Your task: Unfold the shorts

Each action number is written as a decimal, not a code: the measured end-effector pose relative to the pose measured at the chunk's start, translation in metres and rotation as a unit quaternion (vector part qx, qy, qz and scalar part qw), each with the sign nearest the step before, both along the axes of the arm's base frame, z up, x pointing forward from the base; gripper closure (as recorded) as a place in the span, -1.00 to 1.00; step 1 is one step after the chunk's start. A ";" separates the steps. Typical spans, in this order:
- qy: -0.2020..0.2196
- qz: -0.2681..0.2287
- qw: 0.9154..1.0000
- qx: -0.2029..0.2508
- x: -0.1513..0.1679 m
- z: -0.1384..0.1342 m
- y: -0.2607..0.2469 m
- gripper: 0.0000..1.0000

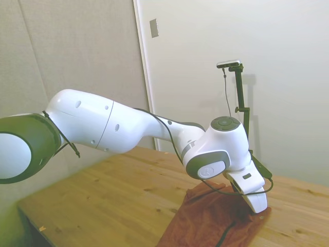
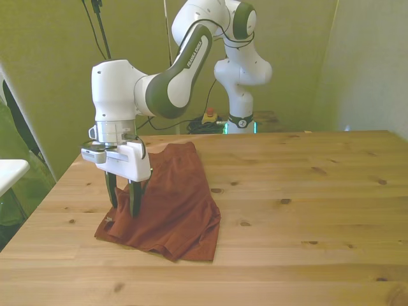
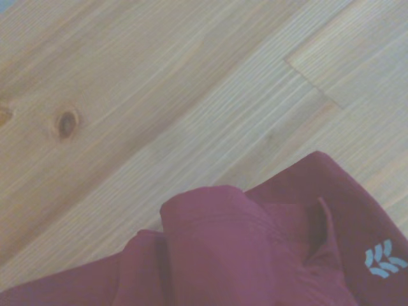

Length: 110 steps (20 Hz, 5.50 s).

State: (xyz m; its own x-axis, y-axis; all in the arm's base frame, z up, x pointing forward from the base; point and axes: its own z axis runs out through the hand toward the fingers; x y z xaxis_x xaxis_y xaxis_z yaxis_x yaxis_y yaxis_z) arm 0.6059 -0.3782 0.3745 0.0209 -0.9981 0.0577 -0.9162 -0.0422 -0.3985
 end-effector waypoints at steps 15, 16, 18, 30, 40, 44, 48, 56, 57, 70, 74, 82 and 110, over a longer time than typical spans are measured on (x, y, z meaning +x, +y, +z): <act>0.000 0.008 1.000 0.002 0.013 -0.010 0.003 1.00; 0.000 0.009 1.000 0.003 0.013 -0.011 0.003 1.00; -0.002 0.009 1.000 0.005 0.012 -0.012 0.002 1.00; -0.002 0.011 1.000 0.004 0.014 -0.011 0.001 1.00; -0.030 0.049 0.998 -0.015 0.027 0.031 0.033 1.00; -0.045 0.097 0.993 -0.050 0.031 0.066 0.102 1.00; -0.050 0.138 0.985 -0.088 0.030 0.079 0.183 1.00; -0.048 0.167 0.975 -0.138 0.021 0.088 0.268 1.00; -0.049 0.176 0.972 -0.146 0.023 0.091 0.290 1.00; 0.005 0.249 0.943 -0.221 0.062 0.011 0.481 -1.00; 0.010 0.251 0.941 -0.225 0.074 0.017 0.490 -1.00; 0.016 0.280 0.935 -0.216 0.059 0.081 0.478 -1.00; 0.075 0.459 0.874 -0.140 -0.004 -0.004 0.194 1.00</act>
